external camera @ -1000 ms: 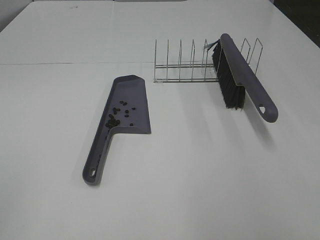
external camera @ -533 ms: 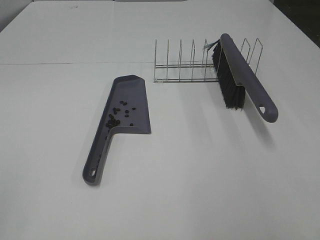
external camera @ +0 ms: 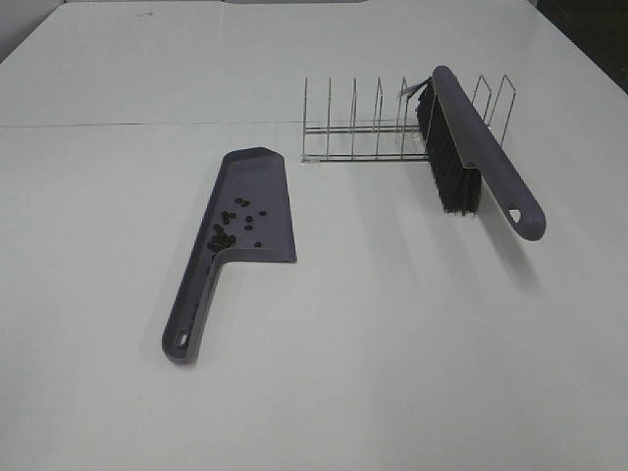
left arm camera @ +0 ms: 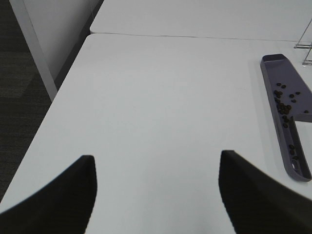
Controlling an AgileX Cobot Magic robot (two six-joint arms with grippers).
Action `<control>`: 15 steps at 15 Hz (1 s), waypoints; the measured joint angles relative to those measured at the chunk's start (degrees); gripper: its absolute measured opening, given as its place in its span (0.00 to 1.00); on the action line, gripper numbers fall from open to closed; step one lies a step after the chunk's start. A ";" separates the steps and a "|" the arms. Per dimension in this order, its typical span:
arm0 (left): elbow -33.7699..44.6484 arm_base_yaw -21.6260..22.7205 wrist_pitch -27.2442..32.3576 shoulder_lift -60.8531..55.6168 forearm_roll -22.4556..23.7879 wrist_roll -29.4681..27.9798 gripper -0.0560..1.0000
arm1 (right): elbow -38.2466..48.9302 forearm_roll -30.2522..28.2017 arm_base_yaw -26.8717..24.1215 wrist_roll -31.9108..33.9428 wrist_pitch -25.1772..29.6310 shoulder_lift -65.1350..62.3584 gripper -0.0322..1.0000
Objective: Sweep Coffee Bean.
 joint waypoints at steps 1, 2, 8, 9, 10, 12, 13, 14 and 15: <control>0.00 0.00 0.00 0.00 0.00 0.00 0.68 | 0.00 0.00 0.00 0.00 0.00 0.00 0.76; 0.00 0.00 0.00 0.00 0.00 0.00 0.68 | 0.00 0.00 0.00 0.00 0.00 0.00 0.76; 0.00 0.00 0.00 0.00 0.00 0.06 0.68 | 0.00 0.00 0.00 0.00 0.00 0.00 0.76; 0.00 0.00 0.00 0.00 0.00 0.06 0.68 | 0.00 0.00 0.00 0.00 0.00 0.00 0.76; 0.00 0.00 0.00 0.00 0.00 0.06 0.68 | 0.00 0.00 0.00 0.00 0.00 0.00 0.76; 0.00 0.00 0.00 0.00 0.00 0.06 0.68 | 0.00 0.00 0.00 0.00 0.00 0.00 0.76; 0.00 0.00 0.00 0.00 0.00 0.06 0.68 | 0.00 0.00 0.00 0.00 0.00 0.00 0.76; 0.00 0.00 0.00 0.00 0.00 0.06 0.68 | 0.00 0.00 0.00 0.00 0.00 0.00 0.76; 0.00 0.00 0.00 0.00 0.00 0.06 0.68 | 0.00 0.00 0.00 0.00 0.00 0.00 0.76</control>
